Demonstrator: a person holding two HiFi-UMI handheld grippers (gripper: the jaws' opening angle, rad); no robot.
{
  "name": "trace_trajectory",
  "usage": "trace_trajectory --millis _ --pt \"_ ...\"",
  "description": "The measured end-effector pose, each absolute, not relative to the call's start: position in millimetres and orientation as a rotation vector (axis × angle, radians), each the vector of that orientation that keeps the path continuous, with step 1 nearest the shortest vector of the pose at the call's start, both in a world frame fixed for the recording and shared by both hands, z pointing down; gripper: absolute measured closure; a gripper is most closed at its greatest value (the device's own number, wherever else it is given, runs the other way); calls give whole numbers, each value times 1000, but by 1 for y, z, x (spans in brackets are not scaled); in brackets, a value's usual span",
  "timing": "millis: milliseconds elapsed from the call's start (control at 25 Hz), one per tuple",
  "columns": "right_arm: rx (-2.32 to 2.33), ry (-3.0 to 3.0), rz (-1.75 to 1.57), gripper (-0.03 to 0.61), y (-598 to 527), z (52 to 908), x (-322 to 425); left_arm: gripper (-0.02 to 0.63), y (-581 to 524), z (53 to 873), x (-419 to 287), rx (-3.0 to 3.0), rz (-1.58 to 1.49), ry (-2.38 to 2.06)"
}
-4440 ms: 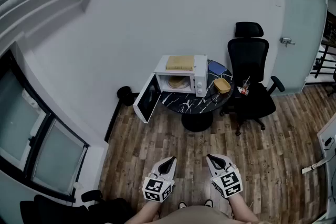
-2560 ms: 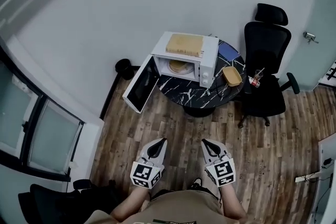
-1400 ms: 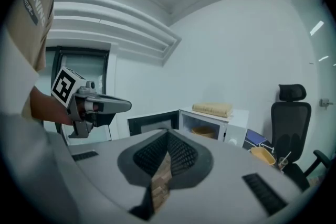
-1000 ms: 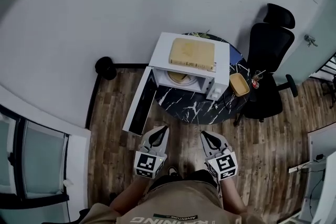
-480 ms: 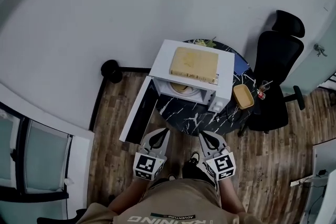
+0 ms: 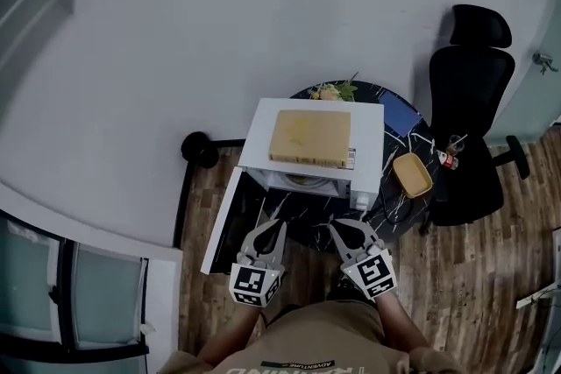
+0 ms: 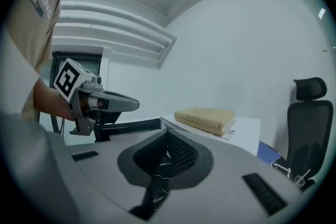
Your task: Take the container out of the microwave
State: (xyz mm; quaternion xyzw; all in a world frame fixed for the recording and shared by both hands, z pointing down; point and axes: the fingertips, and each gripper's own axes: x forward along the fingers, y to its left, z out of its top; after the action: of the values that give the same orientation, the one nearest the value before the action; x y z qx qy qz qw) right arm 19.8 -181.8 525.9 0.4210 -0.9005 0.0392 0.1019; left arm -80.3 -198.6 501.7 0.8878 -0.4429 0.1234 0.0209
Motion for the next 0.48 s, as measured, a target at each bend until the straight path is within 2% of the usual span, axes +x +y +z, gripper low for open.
trace_trajectory --millis 480 --pt "1125 -2696 210 571 -207 547 9 606 -226 522 -71 2694 470 -1376"
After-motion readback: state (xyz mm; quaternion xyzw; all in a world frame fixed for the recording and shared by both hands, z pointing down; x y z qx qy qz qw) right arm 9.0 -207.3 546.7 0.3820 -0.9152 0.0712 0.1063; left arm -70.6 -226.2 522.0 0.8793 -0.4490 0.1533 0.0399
